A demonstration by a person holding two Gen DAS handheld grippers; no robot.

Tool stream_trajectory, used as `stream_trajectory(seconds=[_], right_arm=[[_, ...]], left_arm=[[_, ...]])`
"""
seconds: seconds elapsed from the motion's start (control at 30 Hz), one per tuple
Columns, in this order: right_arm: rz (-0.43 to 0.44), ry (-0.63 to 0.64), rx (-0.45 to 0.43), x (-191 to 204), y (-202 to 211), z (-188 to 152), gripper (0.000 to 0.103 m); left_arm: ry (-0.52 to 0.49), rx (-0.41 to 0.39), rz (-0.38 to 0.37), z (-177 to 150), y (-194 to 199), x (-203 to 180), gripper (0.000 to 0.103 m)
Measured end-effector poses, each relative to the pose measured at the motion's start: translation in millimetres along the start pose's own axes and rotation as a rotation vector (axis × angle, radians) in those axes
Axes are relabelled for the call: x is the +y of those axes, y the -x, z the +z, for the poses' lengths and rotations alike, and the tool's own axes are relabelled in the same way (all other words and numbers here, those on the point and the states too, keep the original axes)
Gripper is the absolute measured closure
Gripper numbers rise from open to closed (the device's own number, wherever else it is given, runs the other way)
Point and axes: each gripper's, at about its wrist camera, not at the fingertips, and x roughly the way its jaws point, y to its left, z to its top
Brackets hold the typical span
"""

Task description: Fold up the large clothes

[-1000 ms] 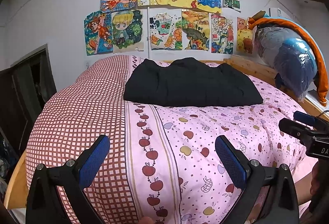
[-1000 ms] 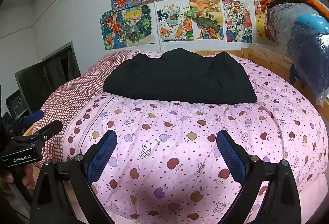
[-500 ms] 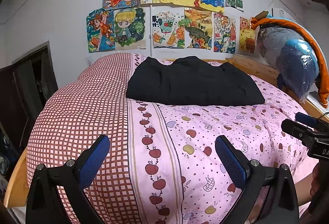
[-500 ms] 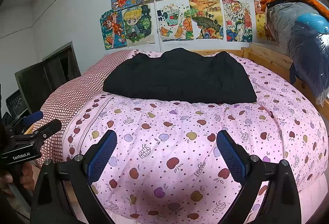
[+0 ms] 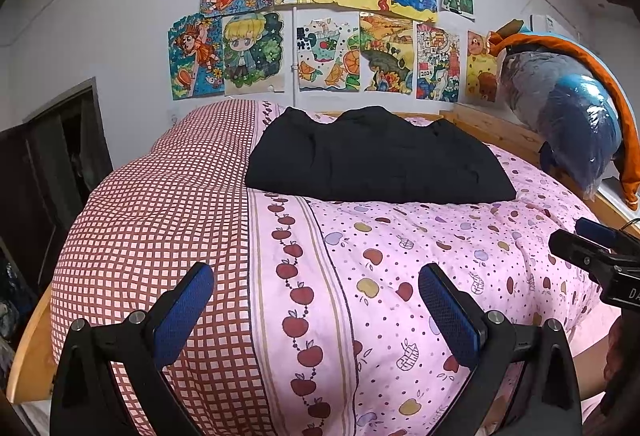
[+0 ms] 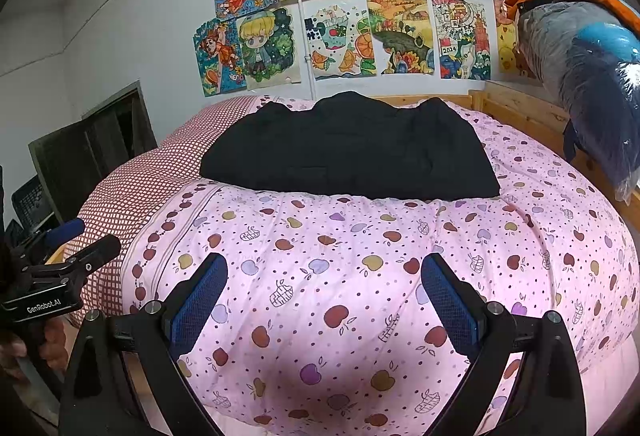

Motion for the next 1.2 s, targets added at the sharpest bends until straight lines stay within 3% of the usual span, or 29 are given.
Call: stream_trajectory(seconds=[1.2], right_arm=[[-0.001, -0.002, 0.002, 0.6, 0.4, 1.4, 0.008]], left_arm=[[0.003, -0.013, 0.014, -2.2, 0.9, 1.1, 0.000]])
